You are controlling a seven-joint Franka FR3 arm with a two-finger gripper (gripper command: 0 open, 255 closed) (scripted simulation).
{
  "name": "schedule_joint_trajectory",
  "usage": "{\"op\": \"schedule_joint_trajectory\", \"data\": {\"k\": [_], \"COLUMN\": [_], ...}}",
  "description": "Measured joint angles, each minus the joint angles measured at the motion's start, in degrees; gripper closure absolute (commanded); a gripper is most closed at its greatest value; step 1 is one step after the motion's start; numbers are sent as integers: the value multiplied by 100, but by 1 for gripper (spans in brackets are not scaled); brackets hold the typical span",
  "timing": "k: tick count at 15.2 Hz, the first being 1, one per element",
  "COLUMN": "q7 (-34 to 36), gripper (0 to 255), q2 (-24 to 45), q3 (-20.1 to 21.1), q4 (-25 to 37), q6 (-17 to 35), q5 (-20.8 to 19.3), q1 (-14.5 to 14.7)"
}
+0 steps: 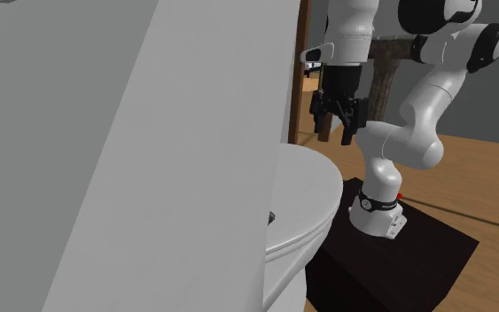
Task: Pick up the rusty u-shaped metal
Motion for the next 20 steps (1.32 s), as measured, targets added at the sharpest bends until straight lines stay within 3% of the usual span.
{"op": "schedule_joint_trajectory", "data": {"k": [6,14,20], "q7": [139,416,659], "gripper": [0,0,0], "q2": [798,2588,3875], "q3": [170,442,591], "q4": [207,1110,2005], "q6": [600,1511,1906], "q5": [29,-86,-302], "q1": [30,33,50]}}
